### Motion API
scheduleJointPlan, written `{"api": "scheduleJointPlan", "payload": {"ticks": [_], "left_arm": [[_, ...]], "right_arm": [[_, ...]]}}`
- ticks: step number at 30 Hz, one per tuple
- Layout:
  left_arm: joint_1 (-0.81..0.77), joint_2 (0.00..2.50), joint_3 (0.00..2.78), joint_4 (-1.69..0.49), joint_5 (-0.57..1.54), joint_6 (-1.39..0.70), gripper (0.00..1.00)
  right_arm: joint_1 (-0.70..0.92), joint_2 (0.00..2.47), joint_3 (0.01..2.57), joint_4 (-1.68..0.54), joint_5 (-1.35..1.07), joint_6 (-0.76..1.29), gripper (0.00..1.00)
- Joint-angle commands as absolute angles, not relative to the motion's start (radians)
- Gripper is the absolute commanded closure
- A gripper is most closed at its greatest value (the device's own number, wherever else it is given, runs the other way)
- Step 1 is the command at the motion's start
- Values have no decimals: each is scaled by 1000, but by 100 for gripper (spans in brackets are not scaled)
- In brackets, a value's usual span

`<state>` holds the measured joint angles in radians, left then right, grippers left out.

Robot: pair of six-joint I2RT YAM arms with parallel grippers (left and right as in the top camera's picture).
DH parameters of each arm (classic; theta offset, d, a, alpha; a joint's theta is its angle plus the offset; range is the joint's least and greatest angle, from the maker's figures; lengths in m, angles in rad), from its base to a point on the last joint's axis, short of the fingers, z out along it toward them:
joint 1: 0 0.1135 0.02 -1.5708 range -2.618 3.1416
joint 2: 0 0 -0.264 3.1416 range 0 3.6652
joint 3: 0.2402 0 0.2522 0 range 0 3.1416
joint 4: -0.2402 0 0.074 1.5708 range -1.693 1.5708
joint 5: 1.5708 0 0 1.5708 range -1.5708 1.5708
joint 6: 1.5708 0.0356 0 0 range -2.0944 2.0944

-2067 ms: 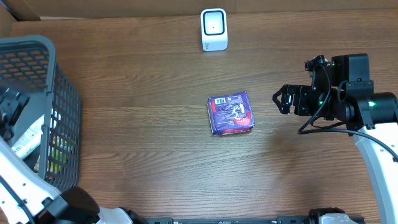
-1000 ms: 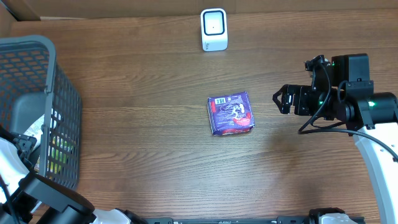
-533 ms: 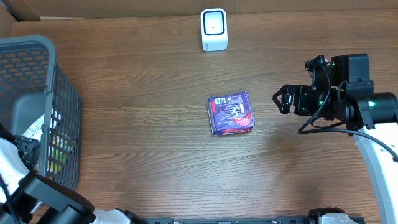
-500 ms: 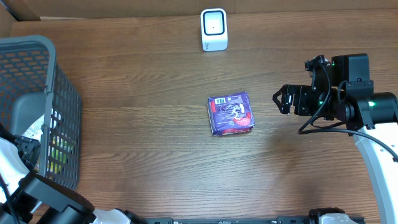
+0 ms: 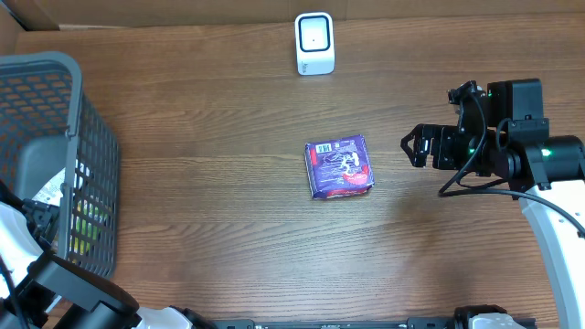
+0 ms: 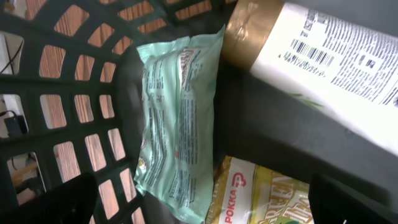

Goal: Scan the item barcode
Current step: 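Reach the left gripper into the basket and grasp the mint-green packet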

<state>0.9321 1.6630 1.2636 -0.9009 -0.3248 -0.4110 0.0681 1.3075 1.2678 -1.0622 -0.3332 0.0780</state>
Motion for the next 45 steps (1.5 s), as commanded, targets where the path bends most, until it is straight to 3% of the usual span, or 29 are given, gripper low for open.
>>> {"api": "scheduleJointPlan", "payload": {"ticks": [1, 45], "left_arm": [[939, 1665, 1253, -905, -314, -397, 0], [953, 1739, 1199, -832, -427, -446, 9]], "right_arm": [[72, 1310, 1274, -1056, -330, 71, 0], [72, 1310, 1274, -1056, -330, 70, 0]]}}
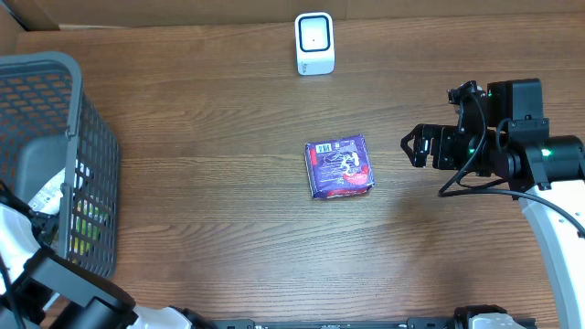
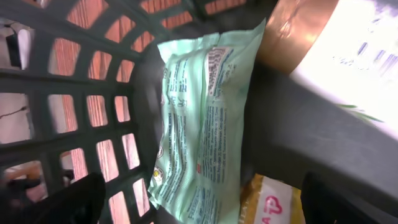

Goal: Scan the item barcode
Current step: 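Reach the left gripper into the basket and grasp the mint-green packet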

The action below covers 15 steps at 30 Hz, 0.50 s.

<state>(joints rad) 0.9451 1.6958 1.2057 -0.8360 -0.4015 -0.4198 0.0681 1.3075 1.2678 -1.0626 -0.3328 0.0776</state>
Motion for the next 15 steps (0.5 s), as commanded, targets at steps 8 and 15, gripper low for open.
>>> {"api": "scheduleJointPlan", "payload": {"ticks": [8, 15], "left_arm": [[955, 1819, 1199, -832, -430, -445, 42], [956, 1880, 1199, -832, -476, -445, 43]], "right_arm": [[72, 1310, 1274, -1056, -330, 70, 0], [72, 1310, 1274, -1056, -330, 70, 0]]}}
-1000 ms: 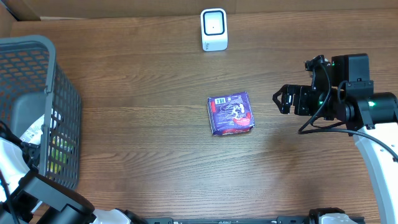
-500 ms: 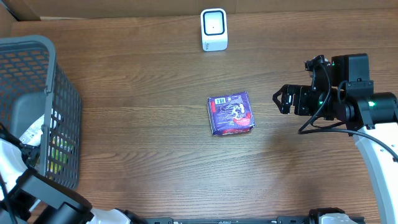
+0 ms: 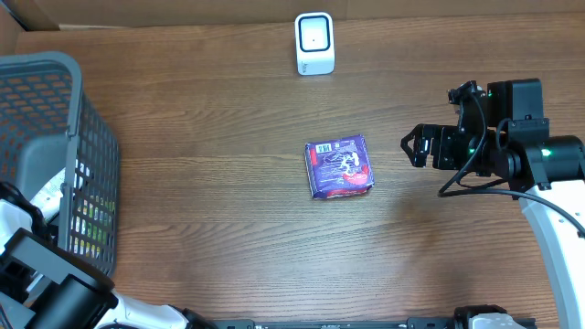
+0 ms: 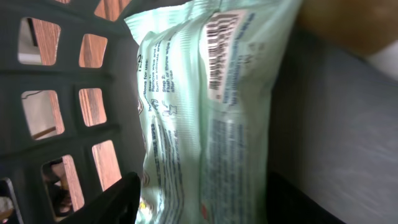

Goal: Scan the item barcode
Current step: 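Reach the left gripper into the basket and grasp the mint-green packet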

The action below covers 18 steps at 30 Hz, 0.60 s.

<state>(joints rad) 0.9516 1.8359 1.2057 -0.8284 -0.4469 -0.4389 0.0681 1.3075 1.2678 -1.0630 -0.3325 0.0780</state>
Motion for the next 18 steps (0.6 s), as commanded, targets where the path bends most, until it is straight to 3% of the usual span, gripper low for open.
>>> {"api": "scheduleJointPlan", "payload": {"ticks": [1, 3, 5, 6, 13, 18], "left_arm": [[955, 1888, 1199, -832, -479, -445, 43], [955, 1897, 1199, -832, -479, -445, 53], [955, 1897, 1200, -832, -479, -445, 91], [955, 1897, 1200, -833, -479, -445, 96], [948, 1896, 1240, -877, -459, -444, 96], [904, 1896, 1433, -1023, -414, -441, 96]], "right_arm": [[72, 1310, 1274, -1056, -330, 71, 0], [72, 1310, 1274, -1056, -330, 70, 0], [72, 1310, 1274, -1056, -330, 70, 0], [72, 1310, 1274, -1056, -330, 70, 0], [72, 1310, 1274, -1056, -330, 71, 0], [72, 1310, 1274, -1056, -330, 70, 0]]}}
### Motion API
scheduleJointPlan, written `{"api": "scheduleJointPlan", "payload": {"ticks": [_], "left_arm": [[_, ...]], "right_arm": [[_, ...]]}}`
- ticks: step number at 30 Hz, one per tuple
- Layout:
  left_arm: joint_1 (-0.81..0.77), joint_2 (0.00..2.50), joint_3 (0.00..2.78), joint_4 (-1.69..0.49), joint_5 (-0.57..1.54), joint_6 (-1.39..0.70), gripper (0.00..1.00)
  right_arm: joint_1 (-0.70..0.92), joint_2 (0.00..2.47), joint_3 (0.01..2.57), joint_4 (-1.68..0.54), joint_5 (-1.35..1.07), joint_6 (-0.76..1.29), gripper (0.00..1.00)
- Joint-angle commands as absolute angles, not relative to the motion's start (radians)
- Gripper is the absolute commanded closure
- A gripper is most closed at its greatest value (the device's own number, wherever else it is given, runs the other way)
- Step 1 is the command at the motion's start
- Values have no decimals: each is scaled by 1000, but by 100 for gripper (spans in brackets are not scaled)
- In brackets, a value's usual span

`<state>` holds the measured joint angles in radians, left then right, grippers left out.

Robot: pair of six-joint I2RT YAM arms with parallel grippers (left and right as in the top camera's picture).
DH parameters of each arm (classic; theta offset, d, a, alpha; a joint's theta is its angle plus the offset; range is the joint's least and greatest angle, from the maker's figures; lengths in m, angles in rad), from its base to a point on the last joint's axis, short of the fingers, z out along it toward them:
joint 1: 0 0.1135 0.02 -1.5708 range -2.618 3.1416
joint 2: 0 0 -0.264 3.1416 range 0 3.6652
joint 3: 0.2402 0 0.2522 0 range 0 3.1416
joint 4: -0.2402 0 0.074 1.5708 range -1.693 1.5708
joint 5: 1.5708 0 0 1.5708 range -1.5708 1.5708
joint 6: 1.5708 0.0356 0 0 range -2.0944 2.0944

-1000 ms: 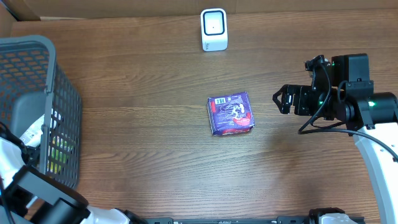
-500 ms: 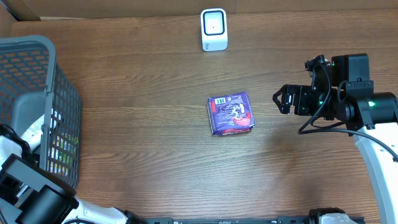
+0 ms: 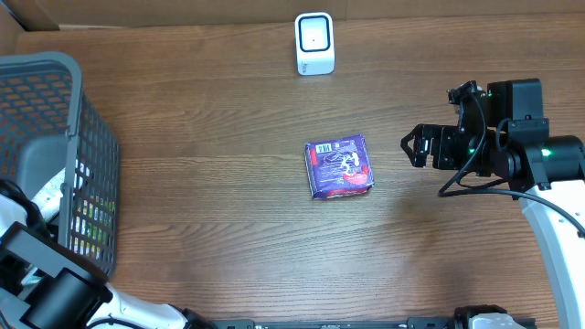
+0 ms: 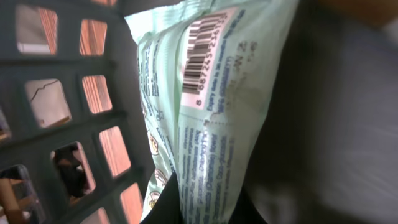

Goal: Scan the item barcode
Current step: 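Reach the left gripper into the basket and grasp the mint-green packet, then place the mint-green packet left of the purple package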

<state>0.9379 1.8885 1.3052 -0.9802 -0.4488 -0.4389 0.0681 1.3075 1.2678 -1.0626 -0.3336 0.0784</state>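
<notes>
A mint-green packet (image 4: 211,124) with a printed barcode lies inside the dark grey basket (image 4: 62,124), against its slotted wall. My left gripper (image 4: 205,208) is down in the basket (image 3: 55,68), with its two dark fingers pressed on either side of the packet's lower end. In the overhead view the basket wall hides the gripper itself. The white scanner (image 3: 314,43) stands at the table's far edge. My right gripper (image 3: 410,147) hovers open at the right, holding nothing, well right of a purple packet (image 3: 339,167).
The purple packet lies flat mid-table. The basket takes up the table's left side, and yellow-green goods show through its mesh (image 3: 91,215). A brown wall runs behind the scanner.
My left gripper's fingers, which stood apart on either side of the green packet, now pinch its lower end. The camera sits a little closer. The right arm has not moved.
At first my left gripper was open high in the basket, over the green packet, a white bottle and a yellow carton. Then it was lower and centred on the packet, then straddling it, and now it is shut on it. The right arm stayed still throughout.
</notes>
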Motion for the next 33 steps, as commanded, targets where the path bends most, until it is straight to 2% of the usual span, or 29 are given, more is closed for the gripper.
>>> {"api": "scheduleJointPlan", "payload": {"ticks": [1, 10, 16, 20, 25, 33], "left_arm": [[888, 1896, 1489, -1061, -412, -441, 96], [731, 1896, 2011, -1336, -400, -437, 96], [568, 1893, 2352, -1440, -342, -308, 96], [413, 1867, 2532, -1463, -193, -134, 96], [184, 1841, 2580, -1472, 33, 31, 96], [-98, 1915, 2406, -1539, 38, 38, 96]], "right_arm": [[72, 1310, 1274, -1056, -330, 71, 0], [72, 1310, 1274, -1056, -330, 71, 0], [72, 1310, 1274, -1056, -330, 71, 0], [72, 1310, 1274, -1056, -330, 70, 0], [72, 1310, 1274, -1056, -330, 71, 0], [72, 1310, 1274, -1056, -330, 71, 0]]}}
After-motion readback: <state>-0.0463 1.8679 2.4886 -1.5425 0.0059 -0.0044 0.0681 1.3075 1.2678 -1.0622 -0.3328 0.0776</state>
